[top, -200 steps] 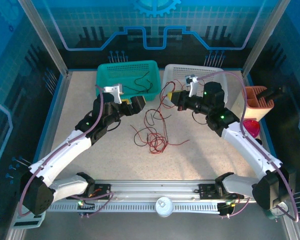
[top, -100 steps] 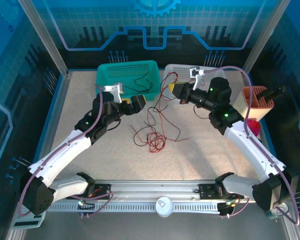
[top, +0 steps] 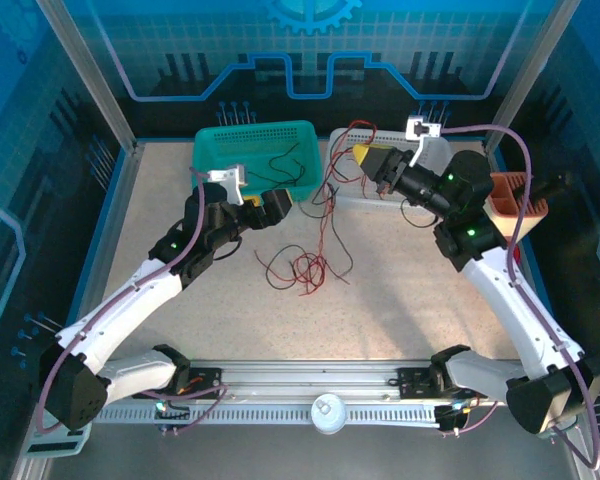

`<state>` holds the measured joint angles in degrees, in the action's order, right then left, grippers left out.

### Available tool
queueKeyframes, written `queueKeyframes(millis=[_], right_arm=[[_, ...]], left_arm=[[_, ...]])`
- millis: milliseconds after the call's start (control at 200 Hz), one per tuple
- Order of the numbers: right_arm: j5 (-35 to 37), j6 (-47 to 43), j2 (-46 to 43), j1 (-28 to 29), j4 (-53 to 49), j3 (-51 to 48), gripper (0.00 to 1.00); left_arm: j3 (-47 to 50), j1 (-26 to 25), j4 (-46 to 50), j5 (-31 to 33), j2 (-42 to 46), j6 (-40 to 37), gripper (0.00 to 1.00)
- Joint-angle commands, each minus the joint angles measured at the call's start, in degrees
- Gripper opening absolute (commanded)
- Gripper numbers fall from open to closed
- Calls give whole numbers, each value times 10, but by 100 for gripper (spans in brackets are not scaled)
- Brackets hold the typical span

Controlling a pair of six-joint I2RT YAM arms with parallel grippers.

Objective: Untangle the cables

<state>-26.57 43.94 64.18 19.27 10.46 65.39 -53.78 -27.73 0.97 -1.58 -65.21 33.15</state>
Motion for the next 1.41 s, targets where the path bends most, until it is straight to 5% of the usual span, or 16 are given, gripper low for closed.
queueKeyframes(millis=[0,370,775,1165,1400], right_arm=[[1,14,9,-5,14,-52,0],[11,1,41,4,32,-147,0],[-1,-7,18,4,-15,-2,0],[9,70,18,-3,143,-2,0],[0,131,50,-2,239,-1,0]], left_arm=[[-20,-4,-4,-20,12,14,99],[-25,-4,-7,-21,31,33,99],[-23,-4,-37,-58,39,76,99],[39,-5,-225,-120,45,341,93],[54,-15,-279,-97,33,486,91]])
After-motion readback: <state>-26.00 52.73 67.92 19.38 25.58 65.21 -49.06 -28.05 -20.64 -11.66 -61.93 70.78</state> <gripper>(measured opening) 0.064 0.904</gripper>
